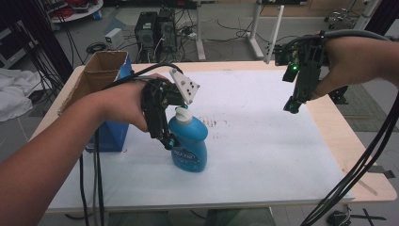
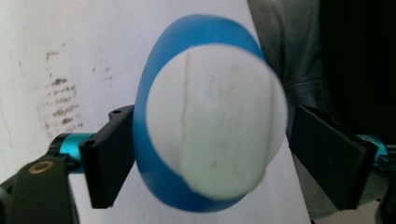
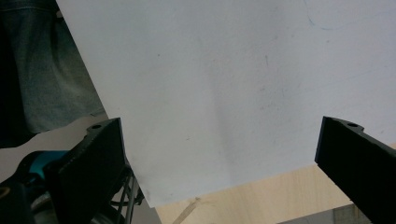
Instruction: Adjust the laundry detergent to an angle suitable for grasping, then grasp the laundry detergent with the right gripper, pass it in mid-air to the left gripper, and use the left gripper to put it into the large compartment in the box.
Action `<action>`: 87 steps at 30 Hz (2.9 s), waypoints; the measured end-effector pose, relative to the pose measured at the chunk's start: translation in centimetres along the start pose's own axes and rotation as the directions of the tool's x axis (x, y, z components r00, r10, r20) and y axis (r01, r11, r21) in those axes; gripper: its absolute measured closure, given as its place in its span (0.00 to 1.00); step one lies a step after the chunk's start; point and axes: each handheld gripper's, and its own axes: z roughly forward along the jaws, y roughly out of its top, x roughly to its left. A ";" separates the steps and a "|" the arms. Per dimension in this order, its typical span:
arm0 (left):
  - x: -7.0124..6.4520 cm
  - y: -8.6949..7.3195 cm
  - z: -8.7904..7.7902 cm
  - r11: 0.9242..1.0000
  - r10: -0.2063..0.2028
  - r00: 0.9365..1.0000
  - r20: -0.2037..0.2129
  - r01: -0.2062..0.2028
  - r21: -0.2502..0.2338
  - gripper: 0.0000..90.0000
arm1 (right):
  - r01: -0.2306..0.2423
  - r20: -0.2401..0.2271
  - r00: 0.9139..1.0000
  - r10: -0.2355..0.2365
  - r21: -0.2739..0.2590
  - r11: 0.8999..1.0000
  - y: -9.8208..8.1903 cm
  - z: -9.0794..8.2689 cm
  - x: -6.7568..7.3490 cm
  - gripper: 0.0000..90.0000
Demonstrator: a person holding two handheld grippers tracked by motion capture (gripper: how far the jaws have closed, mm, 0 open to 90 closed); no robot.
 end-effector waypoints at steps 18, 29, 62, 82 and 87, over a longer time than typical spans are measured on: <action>-0.4 -0.4 -2.8 0.988 -0.058 0.996 -0.065 0.067 0.141 0.06 | 0.010 0.006 1.000 -0.010 0.000 1.000 0.4 -0.1 0.0 0.01; -0.6 -0.8 -4.6 0.961 -0.110 0.990 -0.093 0.129 0.244 0.02 | 0.028 0.003 1.000 -0.028 -0.005 1.000 0.6 0.1 -0.2 0.01; -0.3 -1.2 -7.7 0.884 -0.260 0.953 -0.153 0.299 0.358 0.02 | 0.066 -0.007 0.998 -0.066 -0.020 0.998 1.6 0.1 -0.2 0.01; -0.4 -1.4 -7.0 0.881 -0.274 0.947 -0.166 0.317 0.353 0.02 | 0.072 0.008 0.997 -0.072 -0.022 0.997 1.3 -0.2 0.2 0.01; -0.3 -1.3 -6.9 0.879 -0.275 0.948 -0.163 0.316 0.356 0.02 | 0.073 0.010 0.997 -0.073 -0.024 0.997 1.2 -0.4 0.4 0.01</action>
